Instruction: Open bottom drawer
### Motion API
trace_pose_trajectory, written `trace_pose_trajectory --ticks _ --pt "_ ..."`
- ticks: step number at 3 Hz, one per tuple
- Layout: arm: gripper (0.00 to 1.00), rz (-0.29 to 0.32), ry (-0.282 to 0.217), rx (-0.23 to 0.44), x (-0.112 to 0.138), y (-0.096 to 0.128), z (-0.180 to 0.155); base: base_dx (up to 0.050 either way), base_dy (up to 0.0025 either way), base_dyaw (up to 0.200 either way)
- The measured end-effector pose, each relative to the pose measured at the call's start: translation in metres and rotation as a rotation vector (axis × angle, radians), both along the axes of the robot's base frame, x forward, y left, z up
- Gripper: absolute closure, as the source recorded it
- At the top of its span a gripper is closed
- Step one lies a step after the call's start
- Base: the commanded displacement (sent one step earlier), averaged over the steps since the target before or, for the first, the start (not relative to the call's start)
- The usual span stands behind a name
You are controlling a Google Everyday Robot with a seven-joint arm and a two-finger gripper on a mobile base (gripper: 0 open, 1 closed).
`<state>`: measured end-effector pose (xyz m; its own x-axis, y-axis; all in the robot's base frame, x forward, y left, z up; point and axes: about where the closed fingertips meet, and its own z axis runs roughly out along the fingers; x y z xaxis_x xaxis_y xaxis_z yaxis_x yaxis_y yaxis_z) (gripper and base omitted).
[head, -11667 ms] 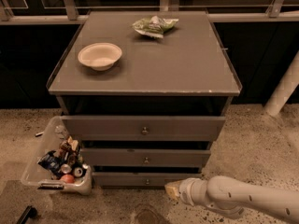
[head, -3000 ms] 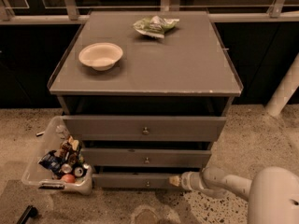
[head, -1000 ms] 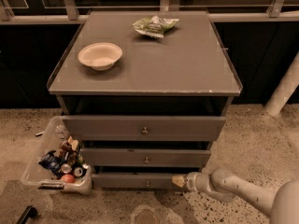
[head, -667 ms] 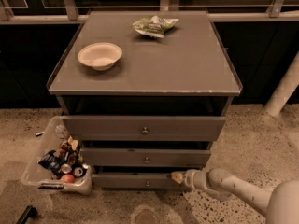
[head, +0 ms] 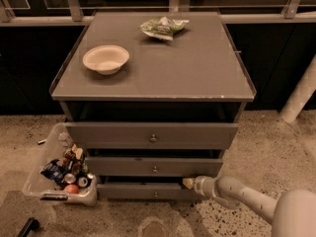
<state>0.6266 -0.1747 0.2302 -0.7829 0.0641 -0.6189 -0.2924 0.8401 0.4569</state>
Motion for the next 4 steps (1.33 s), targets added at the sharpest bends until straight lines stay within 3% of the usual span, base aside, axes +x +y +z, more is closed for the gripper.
trace_pose_trajectory --ticks 1,3,4 --pt "1.00 0.000 0.004 0.000 -0.002 0.002 -0.001 0.000 0.00000 0.000" --pt "1.00 0.014 0.102 -0.038 -0.013 0.017 -0.036 0.000 0.00000 0.000" --pt "1.00 0.014 0.107 -0.039 -0.014 0.017 -0.034 0.000 0.00000 0.000"
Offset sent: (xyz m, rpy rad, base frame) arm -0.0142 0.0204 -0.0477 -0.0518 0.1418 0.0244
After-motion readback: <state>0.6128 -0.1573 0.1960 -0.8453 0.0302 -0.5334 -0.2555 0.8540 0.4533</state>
